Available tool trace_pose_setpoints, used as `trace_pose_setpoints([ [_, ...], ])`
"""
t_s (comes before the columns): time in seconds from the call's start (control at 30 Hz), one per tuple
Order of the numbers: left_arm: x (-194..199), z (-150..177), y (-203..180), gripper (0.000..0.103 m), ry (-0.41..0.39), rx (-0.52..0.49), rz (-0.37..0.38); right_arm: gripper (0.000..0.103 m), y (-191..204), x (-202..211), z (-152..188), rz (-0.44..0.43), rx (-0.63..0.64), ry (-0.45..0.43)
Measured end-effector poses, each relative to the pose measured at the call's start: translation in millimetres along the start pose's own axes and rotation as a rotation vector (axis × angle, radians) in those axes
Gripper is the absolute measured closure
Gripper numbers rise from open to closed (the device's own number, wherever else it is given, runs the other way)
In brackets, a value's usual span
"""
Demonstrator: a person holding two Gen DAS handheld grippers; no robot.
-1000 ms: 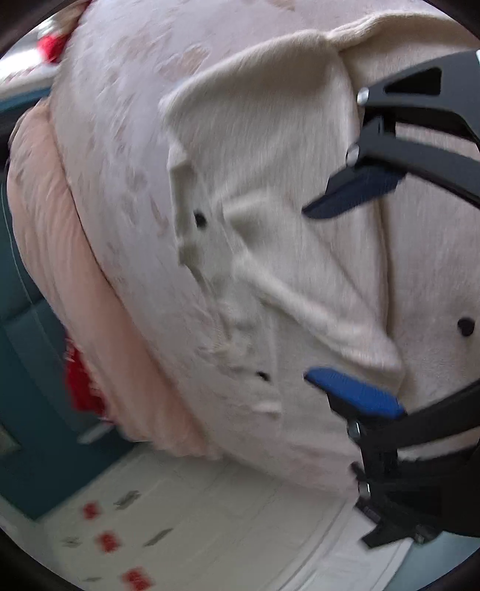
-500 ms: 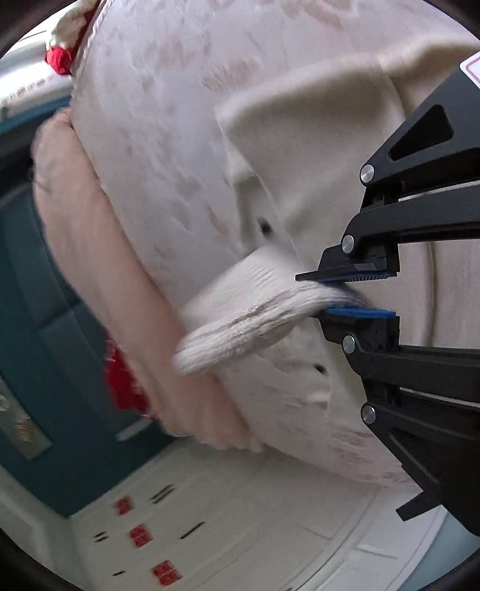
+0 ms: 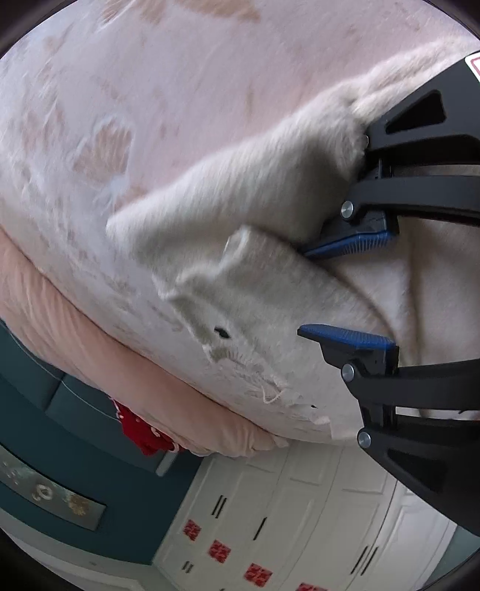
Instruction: Fold small clothes
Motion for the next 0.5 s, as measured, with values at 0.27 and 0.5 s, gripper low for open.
trace_pose_setpoints([
  [0.27, -2.9, 8.8, 15.3, 0.086, -0.059, -0.133, -0.024, 0.099, -26.1, 12.6, 16.7, 0.134, 0.087, -0.033],
  [0.5, -4.4, 16.9, 12.1, 0.084, -0.098, -0.186, -0.039, 0.082, 26.7, 61.1, 17.3, 0.2, 0.161, -0.189],
])
Point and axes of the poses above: each gripper's, at about its wrist camera, not at the fingertips, and x roughly against the way its jaws point, y to its left, z to its underside, the point moved 2 cm from there along -x, roughly the way its jaws point
